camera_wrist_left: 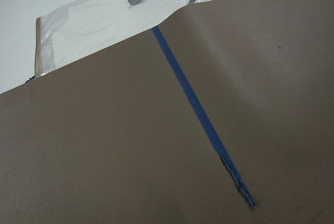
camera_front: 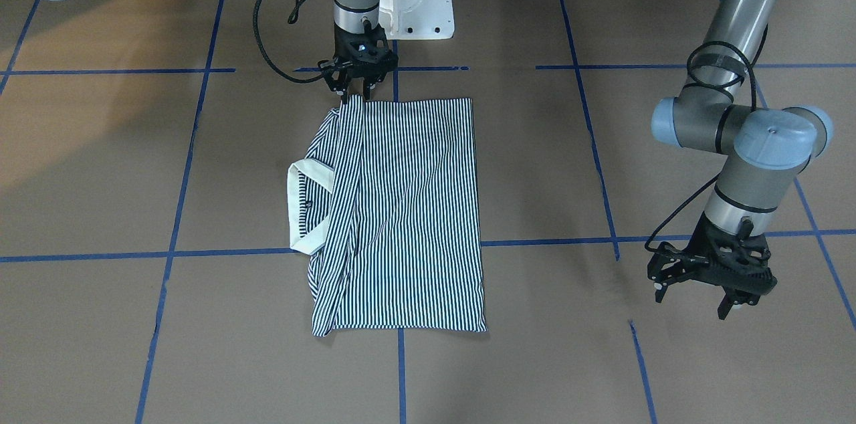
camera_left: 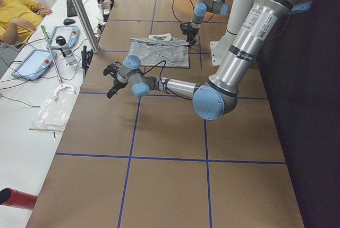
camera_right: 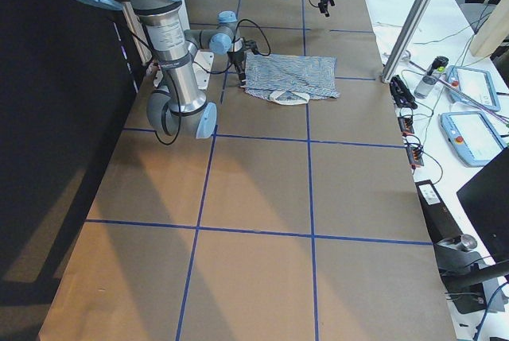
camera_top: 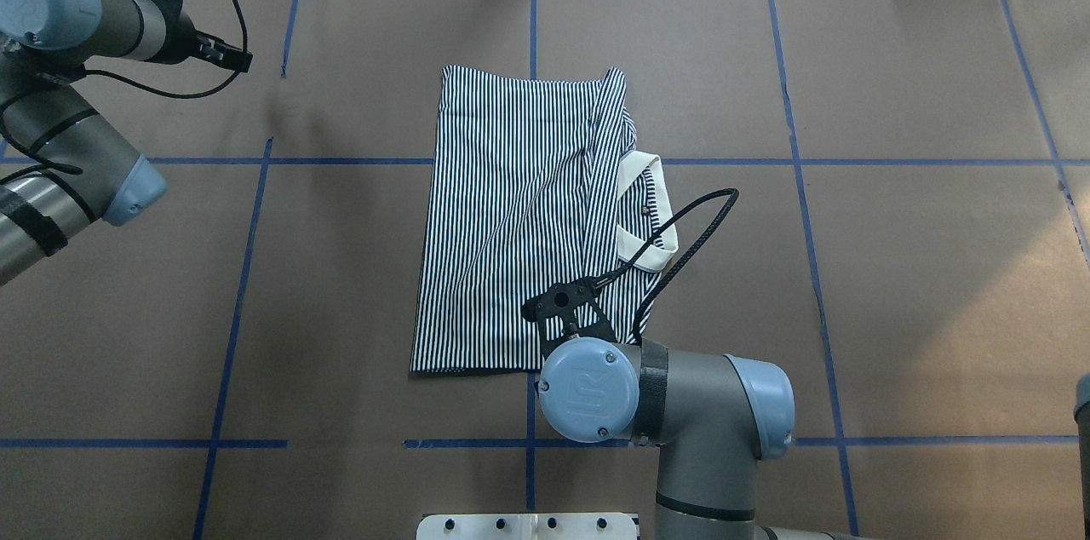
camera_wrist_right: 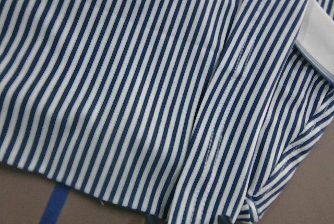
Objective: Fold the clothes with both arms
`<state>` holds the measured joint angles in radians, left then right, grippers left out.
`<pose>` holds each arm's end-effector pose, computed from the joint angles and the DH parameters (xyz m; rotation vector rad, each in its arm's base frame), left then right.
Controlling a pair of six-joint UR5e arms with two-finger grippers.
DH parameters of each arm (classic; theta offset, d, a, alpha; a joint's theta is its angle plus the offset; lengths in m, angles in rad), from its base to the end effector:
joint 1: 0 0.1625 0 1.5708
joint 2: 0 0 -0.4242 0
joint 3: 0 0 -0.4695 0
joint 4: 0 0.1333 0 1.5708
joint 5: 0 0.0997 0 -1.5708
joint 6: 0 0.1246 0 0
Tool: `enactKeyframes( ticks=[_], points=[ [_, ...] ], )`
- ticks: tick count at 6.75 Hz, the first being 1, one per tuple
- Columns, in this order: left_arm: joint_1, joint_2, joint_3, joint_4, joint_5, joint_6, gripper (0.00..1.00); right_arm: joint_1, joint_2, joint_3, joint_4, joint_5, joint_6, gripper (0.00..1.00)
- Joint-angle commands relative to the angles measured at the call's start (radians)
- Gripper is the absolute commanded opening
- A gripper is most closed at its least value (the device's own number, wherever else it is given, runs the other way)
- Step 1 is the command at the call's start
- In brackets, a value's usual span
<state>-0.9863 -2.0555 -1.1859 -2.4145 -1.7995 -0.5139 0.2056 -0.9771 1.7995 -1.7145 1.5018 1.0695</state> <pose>0.3657 -0.7432 0.4816 0.6913 0.6712 0.1729 -0.6685 -0.2843 0.2042 0.2979 -0.6153 -0.2607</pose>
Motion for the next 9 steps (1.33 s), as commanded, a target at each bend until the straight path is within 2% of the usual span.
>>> enactKeyframes(
  ticks=[1,4,6,8,9],
  points=[
    [0.0,0.0,0.0,0.0,0.0,0.0,1.0,0.003,0.0,0.01,0.0,-0.02,-0.003,0.0],
    [0.005,0.0,0.0,0.0,0.0,-0.009,1.0,0.027,-0.008,0.043,-0.002,-0.017,-0.006,0.0],
    [0.015,0.0,0.0,0.0,0.0,-0.026,1.0,0.029,-0.088,0.093,0.003,-0.023,0.01,0.0],
    [0.015,0.0,0.0,-0.002,0.0,-0.026,1.0,-0.03,-0.168,0.148,0.004,-0.08,0.103,0.0],
    [0.015,0.0,0.0,0.0,0.0,-0.026,1.0,-0.069,-0.184,0.153,0.003,-0.106,0.18,0.12]
  ],
)
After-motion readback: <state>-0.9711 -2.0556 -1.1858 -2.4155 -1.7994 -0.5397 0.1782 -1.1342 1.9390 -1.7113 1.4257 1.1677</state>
